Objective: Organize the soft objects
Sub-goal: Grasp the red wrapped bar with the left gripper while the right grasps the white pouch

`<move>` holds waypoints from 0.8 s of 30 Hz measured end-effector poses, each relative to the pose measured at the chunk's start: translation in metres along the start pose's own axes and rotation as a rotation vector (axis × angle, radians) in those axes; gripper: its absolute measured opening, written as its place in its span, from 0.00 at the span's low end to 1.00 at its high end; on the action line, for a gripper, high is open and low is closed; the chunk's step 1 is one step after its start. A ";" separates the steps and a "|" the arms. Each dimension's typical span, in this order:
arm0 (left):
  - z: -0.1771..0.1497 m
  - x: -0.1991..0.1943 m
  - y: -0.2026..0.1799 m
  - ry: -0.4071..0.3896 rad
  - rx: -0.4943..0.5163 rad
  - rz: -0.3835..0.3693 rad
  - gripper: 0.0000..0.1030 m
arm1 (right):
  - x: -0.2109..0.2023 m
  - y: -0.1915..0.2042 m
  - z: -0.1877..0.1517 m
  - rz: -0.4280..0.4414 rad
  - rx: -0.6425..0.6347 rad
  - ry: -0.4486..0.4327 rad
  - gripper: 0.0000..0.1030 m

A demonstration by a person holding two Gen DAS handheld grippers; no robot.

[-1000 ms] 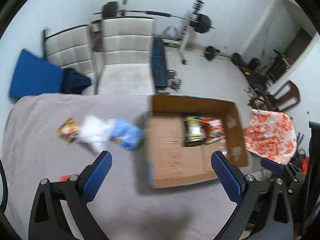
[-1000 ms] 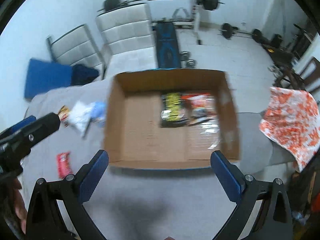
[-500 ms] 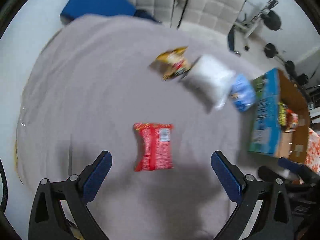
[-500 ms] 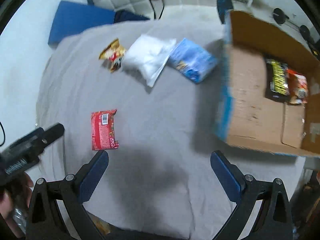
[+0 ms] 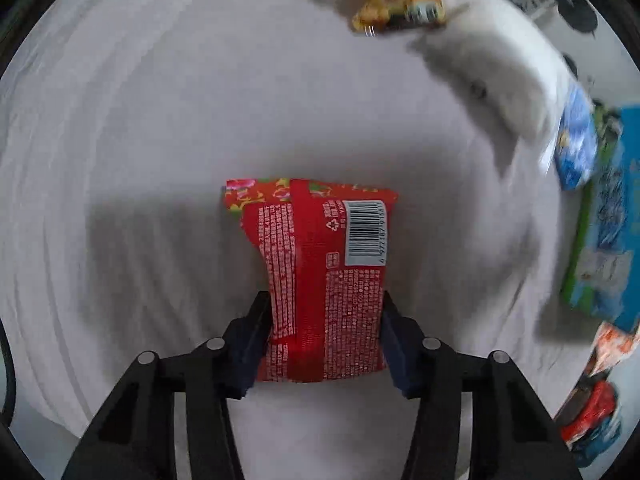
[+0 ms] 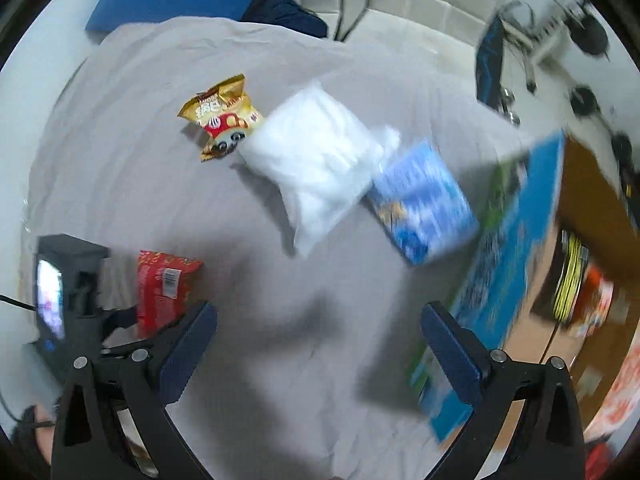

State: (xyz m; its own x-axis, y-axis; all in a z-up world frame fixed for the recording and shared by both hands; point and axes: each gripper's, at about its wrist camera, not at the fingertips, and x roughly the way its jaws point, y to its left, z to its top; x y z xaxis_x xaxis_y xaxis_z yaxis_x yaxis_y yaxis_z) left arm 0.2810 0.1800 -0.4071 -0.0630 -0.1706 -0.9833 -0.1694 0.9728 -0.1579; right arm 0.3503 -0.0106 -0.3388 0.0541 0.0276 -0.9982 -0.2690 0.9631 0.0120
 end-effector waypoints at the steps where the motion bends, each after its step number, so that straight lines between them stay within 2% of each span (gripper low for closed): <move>1: 0.005 -0.004 0.003 -0.014 -0.023 -0.016 0.46 | 0.003 0.002 0.010 -0.022 -0.030 -0.006 1.00; 7: 0.047 -0.023 0.012 -0.077 -0.082 -0.041 0.46 | 0.027 0.015 0.068 -0.127 -0.213 0.008 1.00; 9: 0.059 -0.026 0.013 -0.095 -0.087 -0.038 0.45 | 0.041 0.023 0.088 -0.163 -0.315 0.026 1.00; 11: 0.069 -0.027 0.013 -0.104 -0.091 -0.038 0.43 | 0.053 0.030 0.101 -0.155 -0.377 0.058 1.00; 13: 0.077 -0.027 0.013 -0.105 -0.091 -0.039 0.41 | 0.071 0.037 0.116 -0.112 -0.416 0.127 1.00; 16: 0.089 -0.025 0.014 -0.105 -0.085 -0.038 0.41 | 0.093 0.038 0.132 -0.094 -0.403 0.194 0.99; 18: 0.087 -0.020 0.013 -0.101 -0.071 -0.030 0.41 | 0.105 0.035 0.139 -0.066 -0.360 0.244 0.92; 20: 0.092 -0.019 0.011 -0.093 -0.049 -0.030 0.41 | 0.111 0.032 0.142 -0.073 -0.326 0.252 0.88; 24: 0.092 -0.019 0.011 -0.076 -0.018 -0.048 0.42 | 0.109 0.019 0.140 -0.083 -0.180 0.260 0.81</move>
State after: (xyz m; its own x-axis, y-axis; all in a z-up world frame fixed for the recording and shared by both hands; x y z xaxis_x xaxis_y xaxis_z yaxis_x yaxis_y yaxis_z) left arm 0.3712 0.2082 -0.3990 0.0200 -0.2041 -0.9787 -0.1886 0.9606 -0.2042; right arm 0.4859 0.0487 -0.4389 -0.1581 -0.1401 -0.9774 -0.4405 0.8959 -0.0572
